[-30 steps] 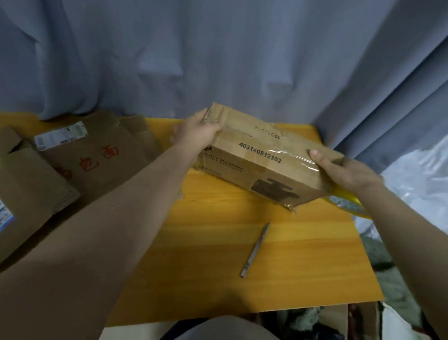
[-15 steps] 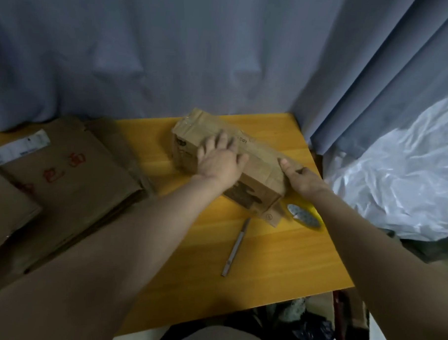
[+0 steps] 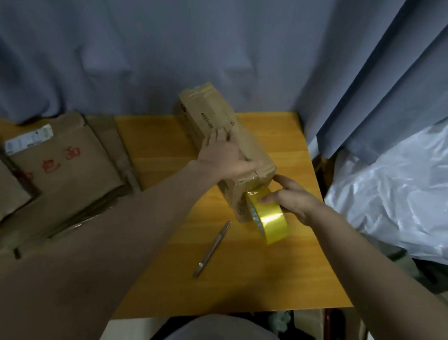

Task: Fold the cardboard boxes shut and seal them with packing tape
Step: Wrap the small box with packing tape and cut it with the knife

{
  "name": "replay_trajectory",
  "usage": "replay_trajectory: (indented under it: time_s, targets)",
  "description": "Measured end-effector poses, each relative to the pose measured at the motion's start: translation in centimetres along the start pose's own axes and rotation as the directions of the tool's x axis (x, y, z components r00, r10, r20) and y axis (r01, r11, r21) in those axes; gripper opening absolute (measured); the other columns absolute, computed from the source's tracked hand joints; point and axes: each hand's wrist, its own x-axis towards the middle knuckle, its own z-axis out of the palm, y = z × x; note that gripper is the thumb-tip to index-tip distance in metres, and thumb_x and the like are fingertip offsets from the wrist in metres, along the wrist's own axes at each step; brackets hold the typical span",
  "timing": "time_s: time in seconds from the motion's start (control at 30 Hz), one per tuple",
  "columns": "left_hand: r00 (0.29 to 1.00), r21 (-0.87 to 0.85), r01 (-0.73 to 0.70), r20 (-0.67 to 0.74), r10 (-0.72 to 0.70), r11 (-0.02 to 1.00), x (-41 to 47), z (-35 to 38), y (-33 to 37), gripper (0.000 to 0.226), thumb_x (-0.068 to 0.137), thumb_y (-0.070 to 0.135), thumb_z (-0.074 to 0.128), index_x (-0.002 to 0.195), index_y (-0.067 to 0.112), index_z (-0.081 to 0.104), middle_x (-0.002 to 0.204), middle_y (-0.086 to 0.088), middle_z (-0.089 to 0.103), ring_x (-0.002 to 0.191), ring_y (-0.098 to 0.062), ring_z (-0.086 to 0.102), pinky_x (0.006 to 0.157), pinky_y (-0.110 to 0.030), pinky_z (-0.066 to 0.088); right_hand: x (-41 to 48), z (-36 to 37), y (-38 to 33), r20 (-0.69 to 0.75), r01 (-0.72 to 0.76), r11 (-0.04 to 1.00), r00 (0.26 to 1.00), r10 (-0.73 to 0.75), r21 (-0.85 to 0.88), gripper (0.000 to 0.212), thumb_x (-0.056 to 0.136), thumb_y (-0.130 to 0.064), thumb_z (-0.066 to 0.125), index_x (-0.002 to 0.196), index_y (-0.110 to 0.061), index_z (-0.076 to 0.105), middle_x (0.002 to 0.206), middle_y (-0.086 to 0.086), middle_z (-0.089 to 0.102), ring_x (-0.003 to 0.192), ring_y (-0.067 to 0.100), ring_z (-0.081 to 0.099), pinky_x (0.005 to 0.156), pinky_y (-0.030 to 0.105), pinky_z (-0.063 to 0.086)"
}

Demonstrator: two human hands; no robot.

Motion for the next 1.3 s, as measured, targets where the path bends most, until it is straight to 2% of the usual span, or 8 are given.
replay_trajectory:
  time_s: [0.17, 0.27, 0.37, 0.53, 0.6, 0.7, 1.03, 1.3]
  targets:
    - [1.000, 0.086, 0.025, -0.008, -0.024, 0.996, 0.8, 2.0, 0.6, 0.143, 0.058, 0.086, 0.055, 0.148, 0.001, -0.015, 0.153, -0.026, -0.020, 0.143, -0.038, -0.018, 0.118, -0.049, -0.006, -0.3, 0.9, 0.7, -0.259, 0.083, 0.969, 0.955, -0.145, -0.234, 0.072, 0.084, -0.035, 0.064, 0.144, -0.012, 0.032, 0.132, 0.008, 0.049, 0.120, 0.029, 0.048, 0.098, 0.039, 0.042]
    - [1.000, 0.150, -0.010, -0.007, 0.011, 0.989, 1.5, 1.8, 0.4, 0.137, 0.062, 0.086, 0.051, 0.149, 0.000, -0.011, 0.153, -0.028, -0.016, 0.143, -0.040, -0.014, 0.118, -0.050, -0.005, -1.7, 2.6, 2.2, -0.451, 0.470, 0.698, 0.539, -0.712, -0.540, 0.027, 0.080, -0.027, 0.051, 0.099, -0.012, 0.061, 0.094, 0.001, 0.057, 0.090, 0.022, 0.056, 0.073, 0.032, 0.045]
    - [0.999, 0.179, -0.044, -0.023, 0.049, 0.983, 1.7, 1.6, 0.2, 0.135, 0.062, 0.087, 0.050, 0.150, -0.001, -0.005, 0.154, -0.028, -0.006, 0.143, -0.042, -0.008, 0.118, -0.051, -0.003, -3.7, 6.5, 3.6, -0.119, 0.665, 0.349, 0.366, -0.923, -0.660, 0.018, 0.076, -0.022, 0.047, 0.079, -0.015, 0.064, 0.076, -0.002, 0.061, 0.061, 0.011, 0.054, 0.046, 0.023, 0.037]
    - [0.995, 0.210, -0.087, -0.018, 0.093, 0.974, 1.9, 1.7, -0.8, 0.129, 0.066, 0.086, 0.047, 0.150, 0.001, -0.001, 0.156, -0.027, -0.004, 0.144, -0.041, -0.006, 0.118, -0.050, -0.001, -1.5, 13.9, 6.1, 0.112, 0.305, 0.491, 0.917, -0.382, -0.816, 0.034, 0.096, -0.031, 0.041, 0.123, -0.012, 0.052, 0.106, 0.007, 0.064, 0.096, 0.024, 0.063, 0.071, 0.030, 0.048]
    - [0.995, 0.219, -0.097, -0.015, 0.102, 0.971, 2.0, 1.7, -0.9, 0.128, 0.067, 0.086, 0.046, 0.150, 0.001, -0.002, 0.155, -0.028, -0.006, 0.144, -0.042, -0.007, 0.118, -0.050, -0.002, -0.5, 15.7, 6.3, 0.017, 0.106, 0.634, 0.989, -0.145, -0.766, 0.046, 0.099, -0.039, 0.041, 0.131, -0.007, 0.044, 0.120, 0.011, 0.060, 0.111, 0.028, 0.058, 0.084, 0.034, 0.047]
    - [0.994, 0.229, -0.105, -0.004, 0.108, 0.968, 2.1, 1.7, -1.0, 0.129, 0.066, 0.087, 0.045, 0.150, 0.001, -0.003, 0.154, -0.029, -0.008, 0.144, -0.042, -0.007, 0.118, -0.051, -0.002, 0.4, 17.7, 6.9, -0.113, -0.060, 0.743, 0.993, -0.022, -0.666, 0.068, 0.090, -0.047, 0.056, 0.136, -0.004, 0.029, 0.125, 0.010, 0.055, 0.117, 0.028, 0.055, 0.086, 0.036, 0.047]
    - [0.984, 0.260, -0.170, -0.001, 0.176, 0.951, 2.4, 0.7, -2.1, 0.128, 0.066, 0.084, 0.050, 0.151, 0.002, 0.000, 0.155, -0.028, -0.004, 0.144, -0.041, -0.003, 0.118, -0.049, 0.001, -1.9, 15.2, 10.2, -0.236, -0.253, 0.916, 0.954, 0.183, -0.313, 0.033, 0.093, -0.026, 0.048, 0.124, -0.015, 0.054, 0.115, 0.010, 0.062, 0.106, 0.030, 0.058, 0.076, 0.029, 0.043]
    - [0.972, 0.250, -0.229, 0.011, 0.233, 0.941, 2.8, -0.4, -4.0, 0.130, 0.063, 0.080, 0.060, 0.151, 0.002, 0.005, 0.156, -0.025, 0.002, 0.145, -0.038, 0.002, 0.118, -0.042, 0.009, -5.9, 7.9, 12.9, -0.201, -0.436, 0.899, 0.878, 0.435, 0.043, 0.011, 0.092, -0.012, 0.047, 0.084, -0.004, 0.048, 0.062, 0.003, 0.033, 0.050, 0.015, 0.026, 0.047, 0.022, 0.020]
